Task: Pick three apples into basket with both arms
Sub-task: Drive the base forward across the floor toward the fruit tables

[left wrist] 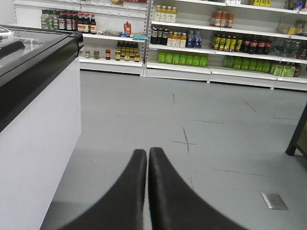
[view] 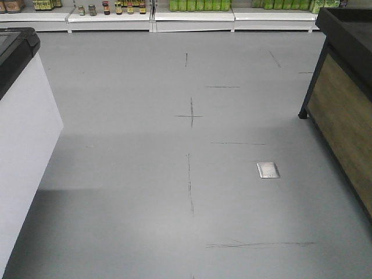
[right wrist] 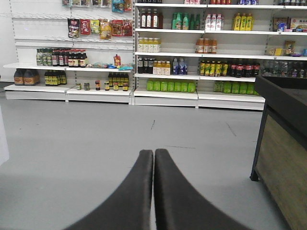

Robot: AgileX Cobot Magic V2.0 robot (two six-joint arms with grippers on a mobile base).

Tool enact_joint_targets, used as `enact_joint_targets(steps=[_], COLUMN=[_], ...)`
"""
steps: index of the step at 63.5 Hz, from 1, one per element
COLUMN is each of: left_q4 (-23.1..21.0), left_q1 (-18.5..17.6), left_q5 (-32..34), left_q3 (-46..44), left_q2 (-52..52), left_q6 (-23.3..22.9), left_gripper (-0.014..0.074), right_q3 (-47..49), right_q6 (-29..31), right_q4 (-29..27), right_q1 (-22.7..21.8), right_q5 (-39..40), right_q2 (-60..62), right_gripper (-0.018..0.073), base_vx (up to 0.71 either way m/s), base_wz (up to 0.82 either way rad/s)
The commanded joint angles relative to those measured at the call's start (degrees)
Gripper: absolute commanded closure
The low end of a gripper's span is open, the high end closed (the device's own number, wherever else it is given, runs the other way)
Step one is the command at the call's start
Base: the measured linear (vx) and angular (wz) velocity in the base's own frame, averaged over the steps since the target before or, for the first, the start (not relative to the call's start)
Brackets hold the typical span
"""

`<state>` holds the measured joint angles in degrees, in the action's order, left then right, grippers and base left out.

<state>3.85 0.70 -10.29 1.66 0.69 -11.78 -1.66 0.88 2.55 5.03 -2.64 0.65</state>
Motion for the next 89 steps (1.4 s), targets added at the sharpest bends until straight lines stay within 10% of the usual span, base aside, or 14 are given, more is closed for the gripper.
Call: enact_joint_targets(steps=[1,89], left_q4=[-0.01,-0.01], left_q1=[0.03,0.03], left_q5=[4.08,4.08], left_q3=[0.13,0.13], left_q2=[0.84,0.84], left_q6=[-0.51,-0.51], left_gripper=[0.0603,0.0603], right_q3=[-0.76,-0.76], right_q6=[0.61,0.61], right_q4=[0.23,0.23], right_q1=[-0.38,-0.38], right_q5=[4.42,4.50], right_q2=[0.77,0.77], right_gripper=[0.0568,0.0568], base_vx=[0.02,0.09], base_wz=[0.00,-0.01])
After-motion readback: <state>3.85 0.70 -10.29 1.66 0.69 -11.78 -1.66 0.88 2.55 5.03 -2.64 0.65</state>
